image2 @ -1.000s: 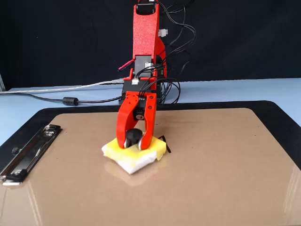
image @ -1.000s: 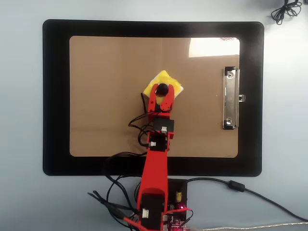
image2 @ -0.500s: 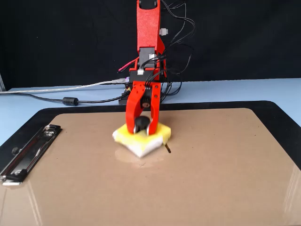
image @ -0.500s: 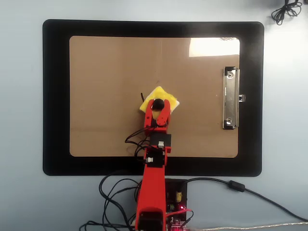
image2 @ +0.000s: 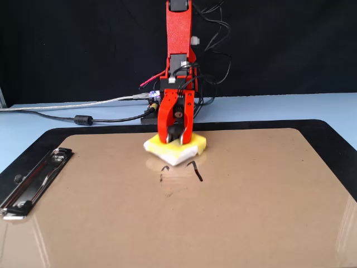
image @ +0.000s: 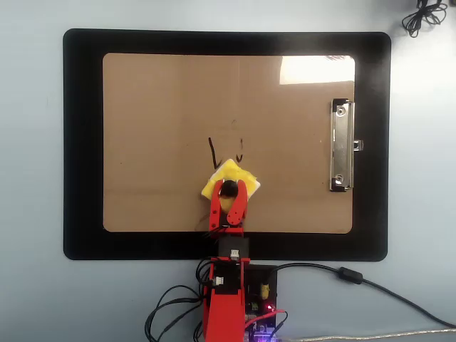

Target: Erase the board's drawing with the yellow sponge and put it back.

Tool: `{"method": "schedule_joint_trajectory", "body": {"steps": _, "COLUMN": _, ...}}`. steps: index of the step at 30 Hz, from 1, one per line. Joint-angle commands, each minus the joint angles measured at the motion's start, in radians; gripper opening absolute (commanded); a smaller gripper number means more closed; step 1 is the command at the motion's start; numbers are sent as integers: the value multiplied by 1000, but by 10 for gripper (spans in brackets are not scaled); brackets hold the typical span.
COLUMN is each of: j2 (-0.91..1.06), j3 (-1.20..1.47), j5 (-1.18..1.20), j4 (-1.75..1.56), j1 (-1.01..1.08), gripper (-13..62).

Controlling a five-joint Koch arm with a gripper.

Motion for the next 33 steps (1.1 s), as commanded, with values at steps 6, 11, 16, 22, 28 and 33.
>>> {"method": "schedule_joint_trajectory", "body": {"steps": 6, "j2": -314, "j3": -301, "j5": -106, "j4": -40, "j1": -127, "gripper": -82}}
{"method": "schedule_joint_trajectory", "body": {"steps": 11, "j2": -568, "j3": -509, "j5": -120, "j4": -92, "j1": -161, "gripper": -82}}
{"method": "schedule_joint_trajectory", "body": {"steps": 16, "j2": -331, "j3": -250, "j5": -120, "j4": -123, "j1": -179, "gripper": -82}}
{"method": "schedule_joint_trajectory", "body": {"steps": 22, "j2": 9, "j3": -3, "j5": -117, "j4": -92, "j1": -218, "gripper": -82}}
{"method": "schedule_joint_trajectory", "body": {"steps": 28, "j2": -382, "j3": -302, "j5": -115, "j4": -103, "j1": -209, "gripper": -82}}
{"method": "schedule_joint_trajectory", "body": {"steps": 33, "j2": -477, "j3": -368, "j5": -112, "j4": -118, "j1": -121, "gripper": -82}}
